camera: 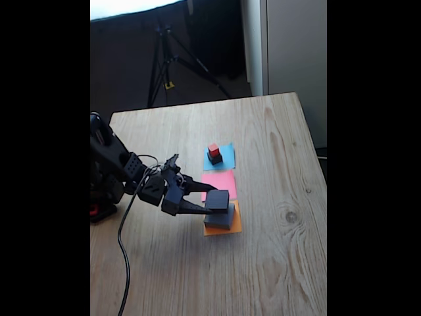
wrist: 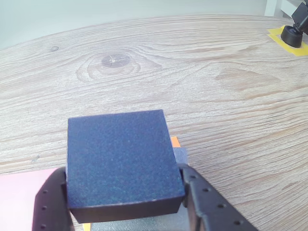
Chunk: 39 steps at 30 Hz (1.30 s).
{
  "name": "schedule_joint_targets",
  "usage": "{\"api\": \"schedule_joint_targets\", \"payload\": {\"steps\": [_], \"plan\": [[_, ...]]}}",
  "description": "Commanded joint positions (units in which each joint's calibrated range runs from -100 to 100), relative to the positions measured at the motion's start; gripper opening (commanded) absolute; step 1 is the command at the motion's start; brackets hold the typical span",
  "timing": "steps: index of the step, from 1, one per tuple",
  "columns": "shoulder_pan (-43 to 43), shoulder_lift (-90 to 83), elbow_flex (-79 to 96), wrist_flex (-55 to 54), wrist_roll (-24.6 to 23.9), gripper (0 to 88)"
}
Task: Tower of hanoi
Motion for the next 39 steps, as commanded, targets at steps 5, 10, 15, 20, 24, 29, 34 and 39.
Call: {"api": "schedule_joint_targets", "payload": {"steps": [5,10,15,20,24,29,34,39], "plan": [[-1.43,-18.08,-5.6,25.85,-1.78,11.6],[-2.44,-26.79,-21.15,57.18,-3.11,12.0],[-4.61,-30.27,-40.87,83.0,-5.62,12.7],[-8.2,-30.73,-60.69,104.53,-7.63,12.0],[-11.71,-30.12,-75.33,119.5,-8.13,11.8],[-15.64,-29.97,-87.15,131.64,-7.13,11.8],[-19.07,-30.65,-91.87,136.34,-7.8,11.8],[-21.24,-30.8,-92.69,137.47,-8.63,11.8]]}}
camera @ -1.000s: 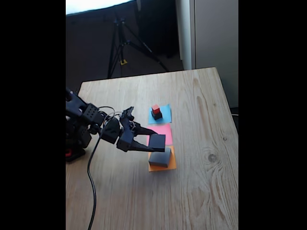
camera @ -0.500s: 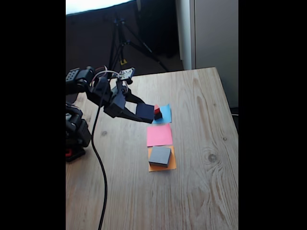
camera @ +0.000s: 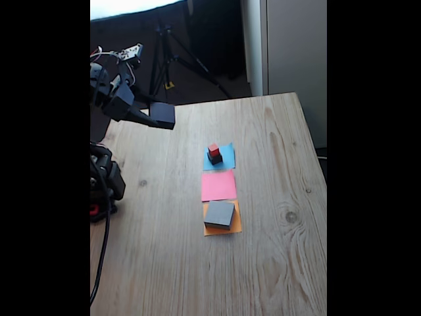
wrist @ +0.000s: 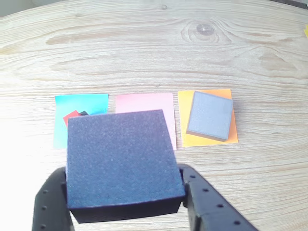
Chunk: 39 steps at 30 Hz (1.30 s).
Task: Tower of hanoi
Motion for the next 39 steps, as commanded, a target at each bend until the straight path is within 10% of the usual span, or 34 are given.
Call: {"api": "schedule_joint_targets", "payload": {"steps": [1,23,39], "plan": [[-1.46,-1.47,-2.02,1.76,-1.34,11.8],[-2.21,-10.1,72.52,-63.07,13.54,12.1],[-1.13,12.76,89.43,-108.32,13.54,12.3]]}}
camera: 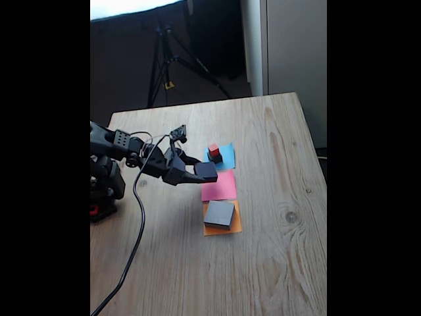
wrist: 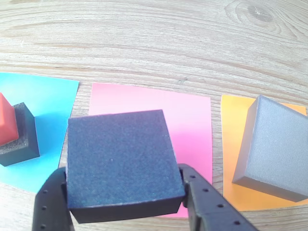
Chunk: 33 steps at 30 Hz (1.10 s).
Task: Tower of hanoi
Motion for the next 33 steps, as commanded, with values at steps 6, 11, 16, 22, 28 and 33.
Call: {"api": "schedule_joint_targets", "payload": {"steps": [6,11,16,22,28,33], "plan": [[3.22,9.46,-0.36,-13.44,0.87,12.0],[3.63,13.85,0.01,-18.06,0.87,12.1],[2.8,17.87,0.46,-23.48,0.87,12.8],[3.47,22.71,-0.63,-27.12,0.87,12.6],[4.13,24.98,-2.18,-27.77,0.87,12.5],[4.64,26.34,-2.27,-28.01,0.87,12.7]]}}
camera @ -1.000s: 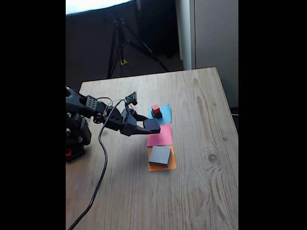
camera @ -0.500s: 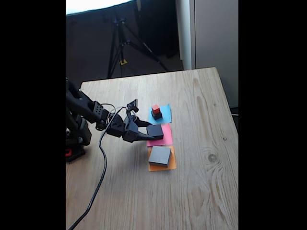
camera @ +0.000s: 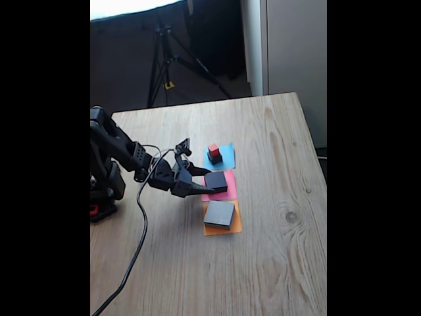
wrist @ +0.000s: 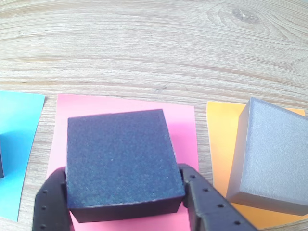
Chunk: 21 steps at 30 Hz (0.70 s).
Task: Tower of hanoi
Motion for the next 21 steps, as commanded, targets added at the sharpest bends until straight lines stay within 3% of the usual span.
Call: {"api": "schedule_joint_targets", "payload": {"steps": [1,21], "plan": [[1.09,0.65,-1.14,-0.79,0.87,12.8],[1.09,0.88,0.41,-4.27,0.87,31.2]]}}
